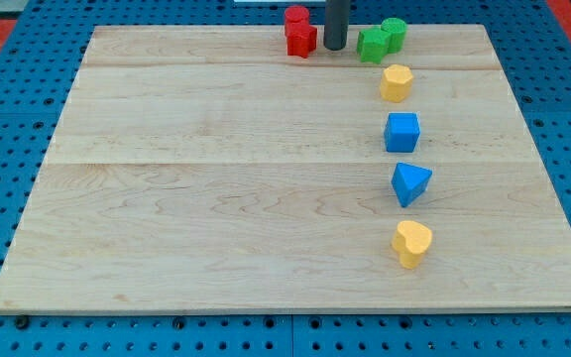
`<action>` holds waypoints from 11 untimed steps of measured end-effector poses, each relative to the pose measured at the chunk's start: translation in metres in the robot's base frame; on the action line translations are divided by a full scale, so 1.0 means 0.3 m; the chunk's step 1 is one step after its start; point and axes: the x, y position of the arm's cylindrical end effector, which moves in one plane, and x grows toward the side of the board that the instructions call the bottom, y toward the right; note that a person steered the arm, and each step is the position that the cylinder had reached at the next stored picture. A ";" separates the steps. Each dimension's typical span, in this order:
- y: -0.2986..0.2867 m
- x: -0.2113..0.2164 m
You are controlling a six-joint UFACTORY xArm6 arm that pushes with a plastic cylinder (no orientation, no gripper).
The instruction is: Push the red star towards the left of the green star
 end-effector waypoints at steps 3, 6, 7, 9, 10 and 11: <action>-0.249 -0.127; -0.455 0.189; -0.173 0.190; -0.251 -0.007; -0.451 -0.004; -0.223 0.047</action>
